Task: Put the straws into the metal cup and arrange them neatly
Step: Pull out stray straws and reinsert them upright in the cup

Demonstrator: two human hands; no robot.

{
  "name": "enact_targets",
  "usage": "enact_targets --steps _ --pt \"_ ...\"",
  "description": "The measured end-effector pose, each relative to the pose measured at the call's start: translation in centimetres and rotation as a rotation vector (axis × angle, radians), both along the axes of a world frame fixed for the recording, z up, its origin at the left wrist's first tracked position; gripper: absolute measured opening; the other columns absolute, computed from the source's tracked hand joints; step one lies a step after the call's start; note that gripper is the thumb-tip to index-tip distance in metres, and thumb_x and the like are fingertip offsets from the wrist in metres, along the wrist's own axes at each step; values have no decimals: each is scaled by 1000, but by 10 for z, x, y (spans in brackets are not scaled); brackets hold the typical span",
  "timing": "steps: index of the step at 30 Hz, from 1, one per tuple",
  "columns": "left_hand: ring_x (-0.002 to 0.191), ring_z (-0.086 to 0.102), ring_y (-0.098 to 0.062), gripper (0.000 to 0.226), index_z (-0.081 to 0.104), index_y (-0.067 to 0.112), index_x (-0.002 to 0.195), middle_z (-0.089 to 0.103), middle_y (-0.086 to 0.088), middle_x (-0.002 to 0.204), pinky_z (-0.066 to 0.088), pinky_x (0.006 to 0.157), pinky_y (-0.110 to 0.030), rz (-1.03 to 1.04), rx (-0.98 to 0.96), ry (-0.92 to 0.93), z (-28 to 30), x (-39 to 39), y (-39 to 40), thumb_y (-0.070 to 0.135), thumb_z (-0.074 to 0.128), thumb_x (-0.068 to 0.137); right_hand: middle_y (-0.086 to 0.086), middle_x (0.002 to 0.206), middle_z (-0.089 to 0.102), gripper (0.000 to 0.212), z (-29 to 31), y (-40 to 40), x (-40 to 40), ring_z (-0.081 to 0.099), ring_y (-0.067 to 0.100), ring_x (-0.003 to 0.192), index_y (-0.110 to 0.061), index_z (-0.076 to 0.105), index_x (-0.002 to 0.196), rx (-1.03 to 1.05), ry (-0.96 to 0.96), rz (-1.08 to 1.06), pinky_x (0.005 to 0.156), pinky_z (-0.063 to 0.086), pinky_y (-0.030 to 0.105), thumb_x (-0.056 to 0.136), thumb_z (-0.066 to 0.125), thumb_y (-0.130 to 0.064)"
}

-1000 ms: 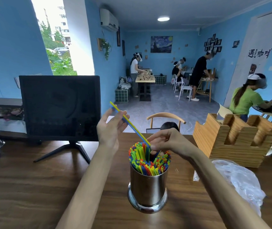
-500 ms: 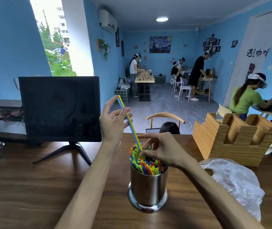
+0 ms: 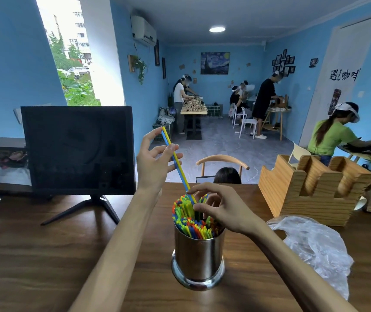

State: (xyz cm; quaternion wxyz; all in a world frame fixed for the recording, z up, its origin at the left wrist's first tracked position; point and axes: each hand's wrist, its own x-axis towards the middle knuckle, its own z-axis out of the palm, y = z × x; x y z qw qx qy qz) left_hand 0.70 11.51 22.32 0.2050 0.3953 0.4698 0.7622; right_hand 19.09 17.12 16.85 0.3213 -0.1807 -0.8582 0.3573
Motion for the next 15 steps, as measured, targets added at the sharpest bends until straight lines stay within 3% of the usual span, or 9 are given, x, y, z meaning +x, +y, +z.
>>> enact_targets --steps 5,9,13,15 --pt "84 77 -24 51 51 21 146 76 -10 98 63 76 -40 10 -15 -99 -6 0 2 8 65 98 -20 100 75 29 -1 -1 0 71 11 72 -36 77 109 67 -55 -34 72 59 30 84 83 -23" --pt "83 76 -24 52 52 12 146 77 -12 102 63 82 -46 5 -29 -224 -7 -4 3 8 68 96 -19 101 76 35 1 -5 -1 69 5 74 -39 76 113 314 -83 -112 70 56 21 83 83 -23" --pt "82 75 -19 39 64 -1 129 76 -10 103 62 88 -41 -143 -46 -419 -6 -10 2 15 70 94 -13 98 78 22 5 -6 -3 69 3 74 -29 79 110 540 117 -140 66 55 21 89 74 -25" --pt "81 76 -17 33 67 -3 124 76 -8 99 64 78 -33 -224 -43 -555 -4 -12 1 15 69 95 -14 99 77 22 10 -9 -3 69 -2 81 -25 79 110 574 229 -142 68 54 15 92 68 -31"
